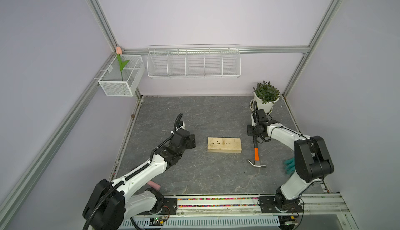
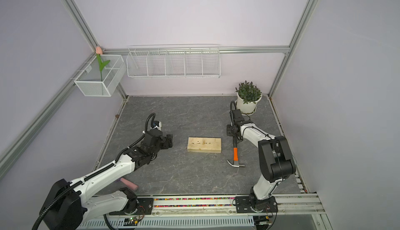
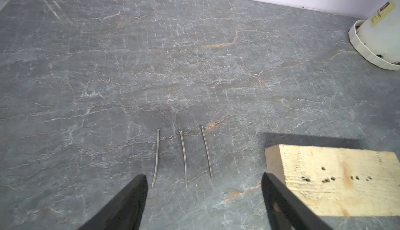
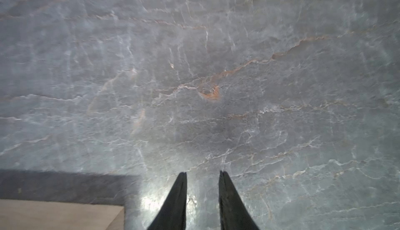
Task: Use a claw hammer to pull out a nail
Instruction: Place the hammer at the center of the board.
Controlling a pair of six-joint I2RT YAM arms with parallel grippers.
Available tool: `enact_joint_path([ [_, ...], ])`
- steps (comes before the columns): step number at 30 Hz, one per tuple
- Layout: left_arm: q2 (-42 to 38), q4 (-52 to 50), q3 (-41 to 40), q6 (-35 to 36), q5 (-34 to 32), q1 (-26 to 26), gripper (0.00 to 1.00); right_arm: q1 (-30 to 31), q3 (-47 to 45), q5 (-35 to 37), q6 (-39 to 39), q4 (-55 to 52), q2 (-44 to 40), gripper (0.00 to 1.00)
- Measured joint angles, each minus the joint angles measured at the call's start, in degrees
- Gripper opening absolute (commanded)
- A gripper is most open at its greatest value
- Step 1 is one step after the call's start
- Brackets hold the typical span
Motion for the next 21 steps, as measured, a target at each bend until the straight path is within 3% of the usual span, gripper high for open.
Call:
enact_joint_path([
  [5, -0.5, 0.5, -0.2, 0.7, -0.9, 0.0, 0.86, -0.5, 1.9, -0.6, 1.2, 0.0, 4.7, 0.4],
  [12, -0.5, 0.5, -0.2, 1.3, -1.2, 0.0, 0.86, -0.6, 2.8, -1.5, 1.8, 0.1, 6.9, 0.43],
  [15, -0.5, 0.5, -0.2, 1.3, -1.4, 0.0, 0.86, -0.6, 2.9, -1.7, 1.8, 0.1, 7.0, 0.42],
  [21, -0.8, 0.5, -0.2, 1.3, -1.9, 0.0, 0.86, -0.6, 2.9, -1.8, 1.9, 0.3, 7.0, 0.28],
])
